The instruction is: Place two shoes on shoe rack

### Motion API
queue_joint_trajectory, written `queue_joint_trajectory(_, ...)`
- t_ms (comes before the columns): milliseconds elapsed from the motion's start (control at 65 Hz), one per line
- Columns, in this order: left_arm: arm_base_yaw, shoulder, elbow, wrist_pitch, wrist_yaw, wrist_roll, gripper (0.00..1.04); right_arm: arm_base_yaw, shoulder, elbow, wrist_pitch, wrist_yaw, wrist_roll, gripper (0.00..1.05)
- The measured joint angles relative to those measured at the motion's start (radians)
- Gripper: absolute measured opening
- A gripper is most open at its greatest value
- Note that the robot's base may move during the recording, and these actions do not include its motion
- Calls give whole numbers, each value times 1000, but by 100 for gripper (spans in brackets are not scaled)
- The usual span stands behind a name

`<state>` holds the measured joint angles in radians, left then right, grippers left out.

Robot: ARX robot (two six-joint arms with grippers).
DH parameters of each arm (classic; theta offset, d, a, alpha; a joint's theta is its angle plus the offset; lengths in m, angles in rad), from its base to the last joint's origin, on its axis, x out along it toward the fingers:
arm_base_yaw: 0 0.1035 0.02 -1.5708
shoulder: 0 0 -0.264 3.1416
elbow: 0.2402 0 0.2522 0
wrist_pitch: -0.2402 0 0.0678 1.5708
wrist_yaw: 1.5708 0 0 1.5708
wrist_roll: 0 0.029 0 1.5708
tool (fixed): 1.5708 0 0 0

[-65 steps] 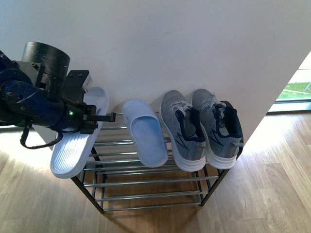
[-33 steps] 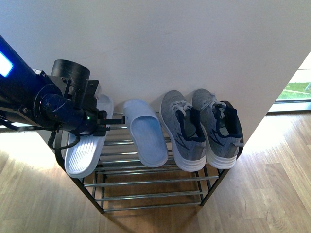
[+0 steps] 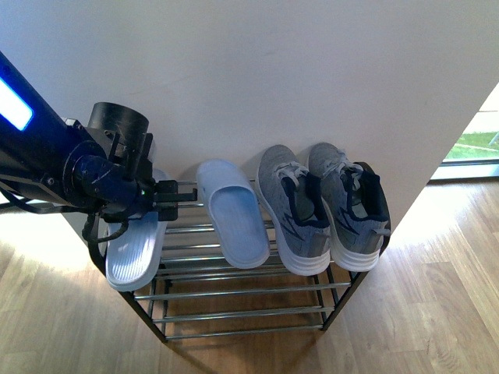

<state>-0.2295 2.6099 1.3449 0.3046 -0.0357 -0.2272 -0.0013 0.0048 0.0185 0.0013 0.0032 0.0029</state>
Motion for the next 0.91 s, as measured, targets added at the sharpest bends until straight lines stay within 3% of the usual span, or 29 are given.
queue_joint_trajectory(277, -5, -154, -93, 23, -63, -5, 97, 0, 0, 0, 0, 0, 0, 95)
queue_joint_trajectory(569, 5, -428, -282, 53, -123, 0, 95, 0, 0, 0, 0, 0, 0, 95)
queue_joint_trajectory(692, 46, -687, -458, 42, -184, 13, 95, 0, 0, 0, 0, 0, 0, 95)
queue_joint_trajectory(907, 71, -1108, -659, -96, -236, -8, 95, 0, 0, 0, 0, 0, 0, 95)
